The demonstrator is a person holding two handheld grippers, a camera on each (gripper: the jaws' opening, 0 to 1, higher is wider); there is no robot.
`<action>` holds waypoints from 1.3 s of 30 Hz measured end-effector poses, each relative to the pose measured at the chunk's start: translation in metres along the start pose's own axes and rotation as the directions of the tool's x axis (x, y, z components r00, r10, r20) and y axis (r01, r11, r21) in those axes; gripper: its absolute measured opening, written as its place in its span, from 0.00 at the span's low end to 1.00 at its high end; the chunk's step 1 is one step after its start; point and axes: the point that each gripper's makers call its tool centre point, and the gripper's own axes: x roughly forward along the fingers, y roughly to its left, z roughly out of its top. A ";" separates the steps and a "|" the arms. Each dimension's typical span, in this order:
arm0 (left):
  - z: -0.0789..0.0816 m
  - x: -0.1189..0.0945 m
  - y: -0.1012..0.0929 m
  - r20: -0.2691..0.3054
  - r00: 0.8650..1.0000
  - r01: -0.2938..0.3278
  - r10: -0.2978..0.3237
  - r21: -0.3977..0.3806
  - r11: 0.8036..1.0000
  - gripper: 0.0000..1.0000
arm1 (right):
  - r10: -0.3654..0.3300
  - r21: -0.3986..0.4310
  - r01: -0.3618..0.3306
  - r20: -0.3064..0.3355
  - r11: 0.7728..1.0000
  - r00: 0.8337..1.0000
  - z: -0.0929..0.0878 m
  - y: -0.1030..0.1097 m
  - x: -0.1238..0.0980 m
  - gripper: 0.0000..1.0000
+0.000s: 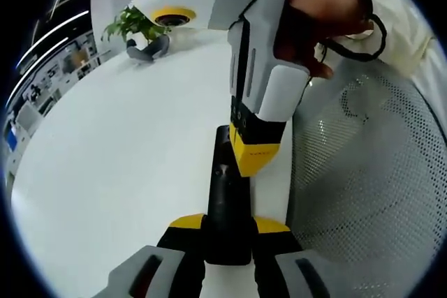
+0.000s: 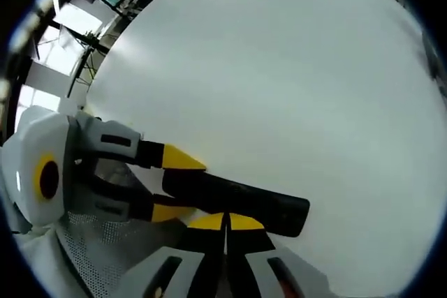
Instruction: Press the specified remote control buttons in sequence, fully releasing each button before pressing the next.
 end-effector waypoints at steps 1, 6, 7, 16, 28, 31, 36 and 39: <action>0.000 0.000 0.000 0.002 1.000 0.000 0.000 0.000 1.000 0.24 | -0.006 -0.006 0.006 -0.002 1.000 1.000 0.000 0.000 0.000 0.00; 0.000 0.001 -0.001 0.002 1.000 0.000 0.000 0.014 1.000 0.24 | -0.041 -0.030 0.040 -0.029 0.999 0.999 -0.002 0.000 0.004 0.00; 0.000 0.001 -0.001 0.002 1.000 0.002 -0.002 0.014 1.000 0.24 | -0.054 -0.047 0.052 -0.042 0.998 0.998 -0.003 0.000 0.004 0.00; 0.000 0.000 -0.002 0.007 1.000 0.003 -0.003 0.012 1.000 0.24 | -0.038 -0.023 0.038 -0.021 0.999 0.999 -0.004 -0.002 0.003 0.00; 0.001 -0.001 -0.002 0.020 1.000 0.011 -0.011 -0.001 1.000 0.24 | 0.023 0.023 -0.025 0.059 0.999 0.998 0.007 0.007 -0.001 0.00; 0.001 -0.001 -0.002 0.021 1.000 0.013 -0.013 -0.001 1.000 0.24 | 0.045 0.022 -0.046 0.067 0.999 0.997 0.009 0.010 0.001 0.00; 0.001 -0.001 -0.001 0.025 1.000 0.012 -0.012 0.002 1.000 0.24 | 0.047 0.005 -0.048 0.084 0.999 0.995 0.014 0.013 0.002 0.00; 0.001 -0.001 -0.001 0.024 1.000 0.013 -0.013 0.002 1.000 0.24 | 0.038 -0.009 -0.038 0.075 0.999 0.996 0.014 0.012 0.003 0.00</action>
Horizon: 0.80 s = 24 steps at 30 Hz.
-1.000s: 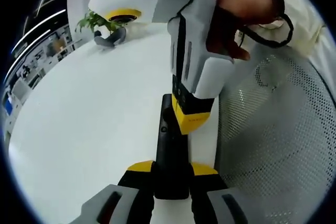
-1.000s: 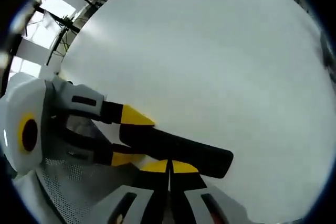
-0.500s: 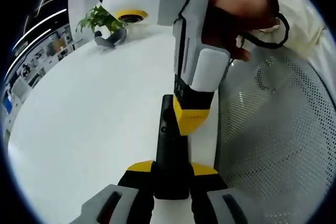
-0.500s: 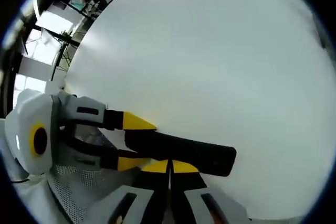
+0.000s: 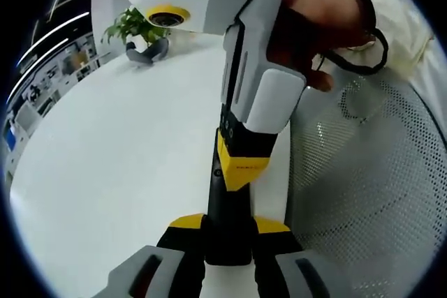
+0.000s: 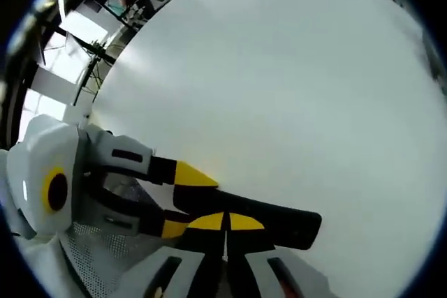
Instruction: Press the specified remote control buttons in sequence, fully releasing each button before pressing the next.
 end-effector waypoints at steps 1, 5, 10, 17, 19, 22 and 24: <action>0.000 0.000 0.000 0.000 1.000 0.000 0.000 0.000 1.000 0.24 | -0.001 -0.004 0.001 -0.002 1.000 1.000 0.000 -0.001 0.001 0.00; 0.000 0.000 0.000 0.004 1.000 0.000 0.000 -0.004 1.000 0.24 | -0.005 0.004 0.005 0.001 1.000 1.000 0.000 -0.002 0.001 0.00; 0.000 0.000 0.000 0.006 1.000 0.002 -0.002 -0.008 1.000 0.24 | 0.009 0.072 -0.010 0.019 0.997 1.000 0.001 -0.003 0.001 0.00; -0.001 0.000 -0.001 -0.001 1.000 -0.007 0.007 0.004 1.000 0.24 | 0.050 0.120 -0.056 0.052 0.991 0.997 0.000 -0.002 -0.001 0.00; 0.000 0.000 0.000 -0.004 1.000 -0.008 0.008 0.004 1.000 0.24 | 0.062 0.121 -0.069 0.060 0.990 0.996 0.000 0.001 -0.001 0.00; 0.000 0.000 0.000 -0.011 1.000 -0.005 0.005 0.006 1.000 0.24 | 0.076 0.087 -0.083 0.082 0.993 0.994 0.004 0.009 -0.001 0.00; 0.000 0.000 0.000 -0.012 1.000 -0.005 0.005 0.005 1.000 0.24 | 0.055 0.053 -0.060 0.079 0.997 0.995 0.005 0.009 0.000 0.00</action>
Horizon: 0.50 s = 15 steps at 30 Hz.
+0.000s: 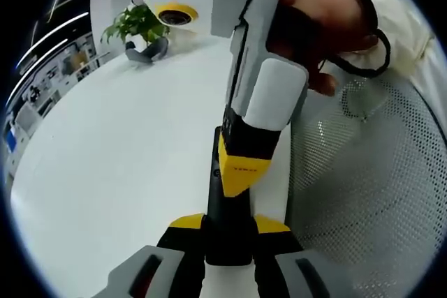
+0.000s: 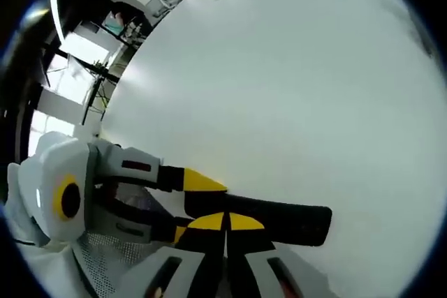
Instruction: Press the specified remote control buttons in sequence, fully releasing each button before pressing the next.
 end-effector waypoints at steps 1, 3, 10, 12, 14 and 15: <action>0.000 0.000 0.000 0.000 1.000 -0.001 0.001 0.000 1.000 0.24 | -0.005 -0.005 0.005 -0.002 1.000 1.000 0.000 -0.001 0.001 0.00; 0.000 0.000 0.000 -0.001 1.000 -0.003 0.003 0.000 1.000 0.24 | -0.018 -0.021 0.017 -0.029 1.000 0.999 -0.003 -0.002 0.004 0.00; -0.001 0.001 0.000 -0.034 0.999 -0.003 0.004 0.031 1.000 0.24 | 0.016 -0.003 -0.017 -0.024 1.000 1.000 -0.002 -0.005 0.004 0.00; 0.000 0.001 0.000 -0.050 0.999 0.002 0.000 0.039 0.999 0.24 | 0.016 0.012 -0.016 -0.017 1.000 1.000 -0.001 -0.004 0.003 0.00; 0.000 0.001 0.001 -0.057 0.998 0.005 -0.002 0.047 0.999 0.24 | 0.017 0.010 -0.017 -0.018 1.000 1.000 0.000 -0.005 0.004 0.00; 0.000 0.001 0.000 -0.058 0.998 0.007 -0.004 0.052 0.999 0.24 | 0.017 0.005 -0.017 -0.025 1.000 1.000 0.001 -0.005 0.005 0.00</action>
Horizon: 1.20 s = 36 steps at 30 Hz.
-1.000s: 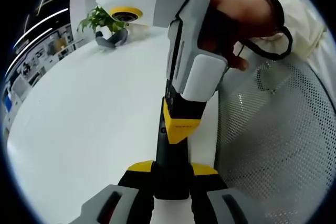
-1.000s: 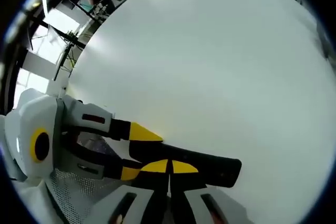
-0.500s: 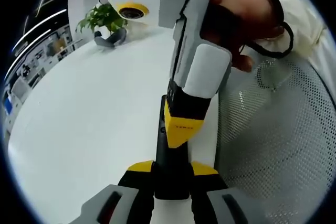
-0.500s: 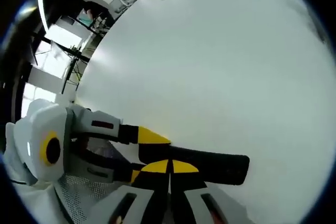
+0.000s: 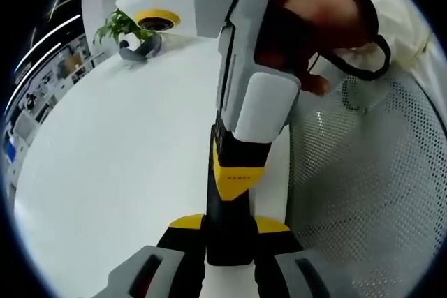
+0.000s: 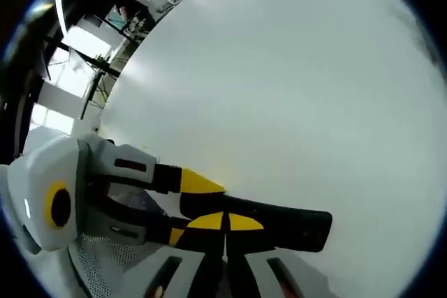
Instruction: Press the specified remote control buttons in sequence, fully releasing each button before pressing the next.
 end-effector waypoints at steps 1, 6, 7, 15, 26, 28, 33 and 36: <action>0.000 0.000 0.000 0.001 1.000 -0.001 0.001 -0.002 1.000 0.24 | -0.001 0.002 0.001 -0.007 1.000 1.000 0.000 0.000 0.000 0.00; 0.000 0.000 0.001 0.022 1.000 0.001 0.000 -0.007 1.000 0.24 | -0.022 0.007 0.023 -0.025 1.000 0.999 0.001 0.000 0.001 0.00; 0.000 0.000 0.001 0.019 1.000 -0.001 0.001 -0.006 1.000 0.24 | -0.026 0.012 0.026 -0.028 1.000 0.999 0.001 -0.001 0.001 0.00; -0.001 0.000 0.002 0.006 1.000 -0.006 0.006 -0.014 1.000 0.24 | -0.007 0.055 0.006 0.018 0.998 1.000 0.000 0.000 -0.002 0.00; -0.001 -0.001 0.001 0.048 0.999 -0.009 0.010 -0.013 1.000 0.24 | 0.022 -0.033 -0.016 0.197 0.999 0.980 0.023 0.013 -0.036 0.00; -0.001 -0.001 0.001 0.039 0.999 -0.003 0.003 -0.005 1.000 0.24 | 0.006 -0.077 0.015 0.264 0.997 0.964 0.030 0.014 -0.048 0.00; -0.001 0.000 0.004 0.029 1.000 0.010 -0.010 0.008 1.000 0.24 | -0.049 -0.123 0.098 0.349 0.988 0.936 0.027 0.006 -0.068 0.00; -0.002 -0.001 0.007 0.020 1.000 0.014 -0.014 0.018 1.000 0.24 | -0.074 -0.118 0.128 0.379 0.985 0.922 0.023 -0.003 -0.078 0.00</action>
